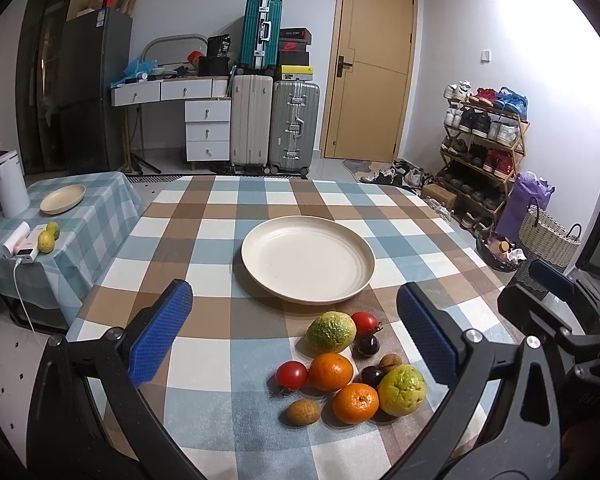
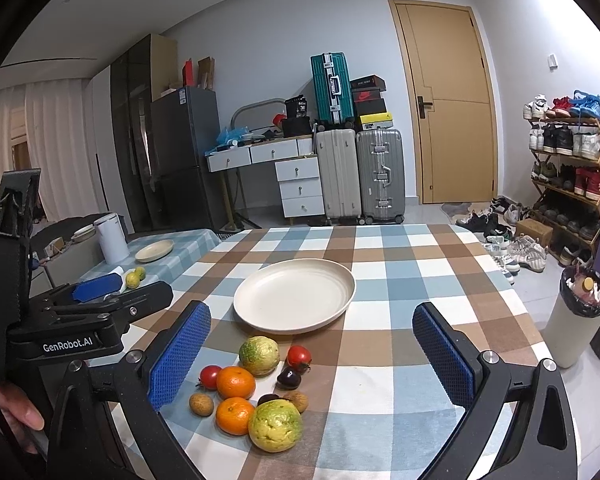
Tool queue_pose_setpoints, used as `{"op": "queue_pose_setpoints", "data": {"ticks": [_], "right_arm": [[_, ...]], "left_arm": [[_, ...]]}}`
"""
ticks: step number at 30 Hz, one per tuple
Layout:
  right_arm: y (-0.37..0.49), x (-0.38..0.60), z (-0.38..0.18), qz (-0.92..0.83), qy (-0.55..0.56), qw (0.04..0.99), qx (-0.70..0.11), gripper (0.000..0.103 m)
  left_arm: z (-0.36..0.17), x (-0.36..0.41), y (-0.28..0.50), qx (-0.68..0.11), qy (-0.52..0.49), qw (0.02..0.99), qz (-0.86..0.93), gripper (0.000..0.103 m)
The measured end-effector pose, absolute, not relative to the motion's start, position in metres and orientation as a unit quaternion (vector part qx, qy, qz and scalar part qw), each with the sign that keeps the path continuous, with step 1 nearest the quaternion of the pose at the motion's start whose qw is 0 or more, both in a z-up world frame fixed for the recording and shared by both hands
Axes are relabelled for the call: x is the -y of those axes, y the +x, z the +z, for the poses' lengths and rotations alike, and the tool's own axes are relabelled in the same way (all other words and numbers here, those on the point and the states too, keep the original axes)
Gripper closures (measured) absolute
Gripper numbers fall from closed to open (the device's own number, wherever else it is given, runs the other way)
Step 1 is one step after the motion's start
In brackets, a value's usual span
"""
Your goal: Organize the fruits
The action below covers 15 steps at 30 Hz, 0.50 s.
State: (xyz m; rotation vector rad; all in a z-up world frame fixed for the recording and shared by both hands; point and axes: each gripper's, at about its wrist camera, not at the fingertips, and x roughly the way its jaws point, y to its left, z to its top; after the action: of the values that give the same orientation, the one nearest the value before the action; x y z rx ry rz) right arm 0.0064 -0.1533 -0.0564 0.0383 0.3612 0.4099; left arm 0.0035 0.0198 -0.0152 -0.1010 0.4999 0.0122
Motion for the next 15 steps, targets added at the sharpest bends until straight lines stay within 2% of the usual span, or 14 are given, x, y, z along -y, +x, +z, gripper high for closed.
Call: {"op": "queue_pose_setpoints", "data": {"ticks": [15], "right_arm": [[0.0061,0.1537,-0.0594,0.208,0.021,0.960,-0.184,0.000]], "left_arm": [[-0.0145,-0.0214,0.0029,-0.248,-0.051,0.967,0.006,0.001]]}}
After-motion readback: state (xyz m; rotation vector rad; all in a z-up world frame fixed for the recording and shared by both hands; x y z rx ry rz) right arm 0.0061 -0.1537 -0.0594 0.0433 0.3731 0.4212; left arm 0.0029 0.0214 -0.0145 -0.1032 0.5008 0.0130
